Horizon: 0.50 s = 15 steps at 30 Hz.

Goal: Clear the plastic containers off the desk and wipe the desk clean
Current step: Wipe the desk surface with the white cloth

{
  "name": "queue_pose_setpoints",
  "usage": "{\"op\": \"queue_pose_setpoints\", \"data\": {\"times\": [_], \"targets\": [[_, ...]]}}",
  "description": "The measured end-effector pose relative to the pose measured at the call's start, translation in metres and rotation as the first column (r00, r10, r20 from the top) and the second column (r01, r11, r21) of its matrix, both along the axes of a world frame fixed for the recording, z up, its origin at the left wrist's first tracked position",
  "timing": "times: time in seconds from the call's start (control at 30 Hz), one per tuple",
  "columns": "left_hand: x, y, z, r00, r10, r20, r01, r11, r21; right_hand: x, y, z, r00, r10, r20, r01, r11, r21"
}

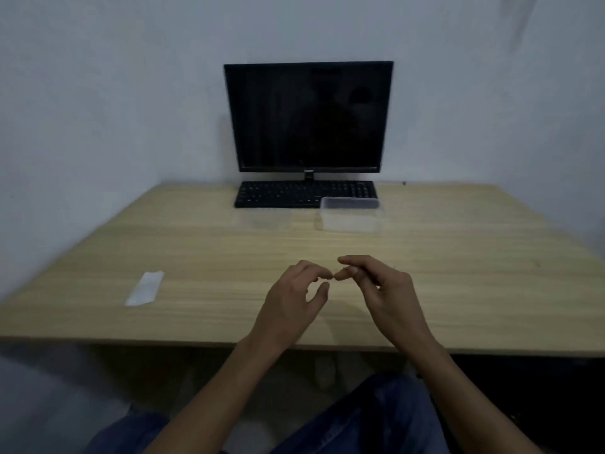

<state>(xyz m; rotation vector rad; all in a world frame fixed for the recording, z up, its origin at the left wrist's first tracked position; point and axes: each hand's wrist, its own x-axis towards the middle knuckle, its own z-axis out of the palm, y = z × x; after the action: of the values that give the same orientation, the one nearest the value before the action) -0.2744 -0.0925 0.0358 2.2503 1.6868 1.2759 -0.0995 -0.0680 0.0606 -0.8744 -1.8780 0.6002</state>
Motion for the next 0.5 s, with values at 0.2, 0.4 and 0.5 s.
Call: {"op": "queue_pose_setpoints", "data": {"times": [0.2,0.4,0.5], "targets": [[-0.076,-0.027,-0.014,0.976,0.219,-0.015,-0.219,0.972,-0.084,-0.073,0.001,-0.006,0.986,0.152,0.069,-0.15,0.988,-0.031],[-0.148,-0.053,-0.024,0.873,0.484,-0.06,-0.486,0.854,-0.184,-0.146,-0.002,-0.011,0.958,0.283,0.05,-0.268,0.941,-0.206],[-0.18,-0.061,-0.029,0.815,0.535,-0.22,-0.578,0.767,-0.277,-0.182,-0.005,-0.015,0.931,0.354,0.085,-0.319,0.906,-0.278]]}}
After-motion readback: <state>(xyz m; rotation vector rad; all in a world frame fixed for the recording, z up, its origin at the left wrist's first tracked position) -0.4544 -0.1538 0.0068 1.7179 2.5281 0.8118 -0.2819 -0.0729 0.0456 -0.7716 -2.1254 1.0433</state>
